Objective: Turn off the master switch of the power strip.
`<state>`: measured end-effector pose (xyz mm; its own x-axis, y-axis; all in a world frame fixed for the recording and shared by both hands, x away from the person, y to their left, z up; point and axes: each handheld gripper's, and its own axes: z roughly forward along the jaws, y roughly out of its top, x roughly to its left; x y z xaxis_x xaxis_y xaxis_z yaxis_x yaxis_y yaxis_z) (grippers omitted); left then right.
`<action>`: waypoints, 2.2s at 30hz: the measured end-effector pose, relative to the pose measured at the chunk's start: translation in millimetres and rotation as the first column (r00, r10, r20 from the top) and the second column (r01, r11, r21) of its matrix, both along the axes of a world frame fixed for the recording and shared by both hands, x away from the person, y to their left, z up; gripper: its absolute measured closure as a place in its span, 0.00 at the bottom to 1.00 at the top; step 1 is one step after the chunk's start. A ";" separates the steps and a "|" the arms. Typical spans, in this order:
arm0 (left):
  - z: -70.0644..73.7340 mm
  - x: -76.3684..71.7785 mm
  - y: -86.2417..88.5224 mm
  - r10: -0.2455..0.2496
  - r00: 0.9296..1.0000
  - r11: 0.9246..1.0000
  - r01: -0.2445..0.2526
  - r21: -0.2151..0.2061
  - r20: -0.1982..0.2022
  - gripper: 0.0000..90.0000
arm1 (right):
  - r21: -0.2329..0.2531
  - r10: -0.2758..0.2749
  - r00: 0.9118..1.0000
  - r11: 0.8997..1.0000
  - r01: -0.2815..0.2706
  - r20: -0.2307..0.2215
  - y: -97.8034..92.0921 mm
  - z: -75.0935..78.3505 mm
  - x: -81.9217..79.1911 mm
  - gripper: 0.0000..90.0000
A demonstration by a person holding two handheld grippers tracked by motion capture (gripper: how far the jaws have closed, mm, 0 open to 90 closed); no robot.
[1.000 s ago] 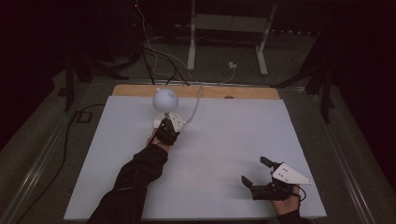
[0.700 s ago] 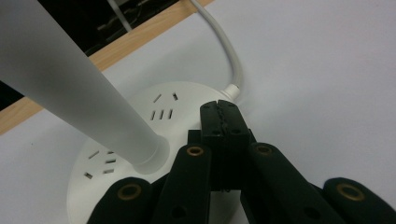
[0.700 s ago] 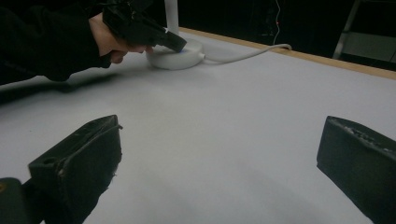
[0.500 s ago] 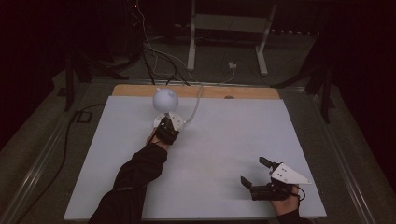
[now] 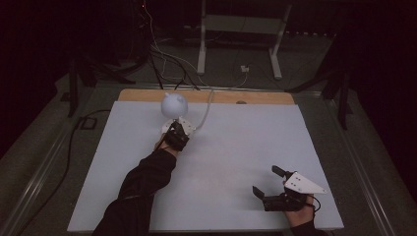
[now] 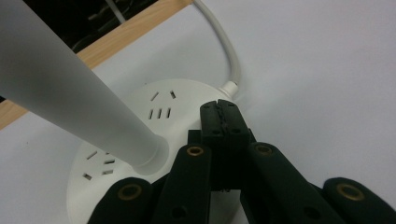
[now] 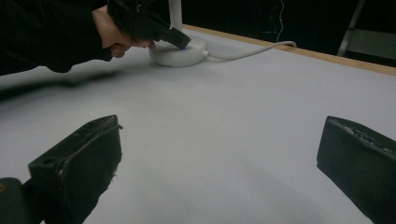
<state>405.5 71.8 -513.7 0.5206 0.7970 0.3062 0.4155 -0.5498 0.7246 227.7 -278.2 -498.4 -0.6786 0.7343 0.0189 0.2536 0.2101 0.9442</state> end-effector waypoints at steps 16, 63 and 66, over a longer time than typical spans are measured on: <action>3.4 3.1 -1.2 -0.004 0.999 1.000 0.005 0.017 -0.032 1.00 | 0.002 0.000 1.000 1.000 0.000 0.000 -0.5 0.4 -0.1 0.00; 75.8 -59.7 32.5 -0.224 0.965 0.932 0.172 -0.319 -0.134 0.24 | 0.015 -0.007 1.000 1.000 0.007 -0.013 -1.4 -0.6 1.2 0.00; 77.6 -65.5 41.2 -0.252 0.953 0.917 0.181 -0.355 -0.165 0.18 | 0.015 -0.008 1.000 1.000 0.008 -0.013 -1.4 -0.4 1.2 0.00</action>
<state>340.0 113.0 -436.1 0.7145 0.6941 -0.0875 0.4713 -0.3851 0.7935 228.9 -279.6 -498.8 -0.6723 0.7393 0.0385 0.2674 0.1940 0.9438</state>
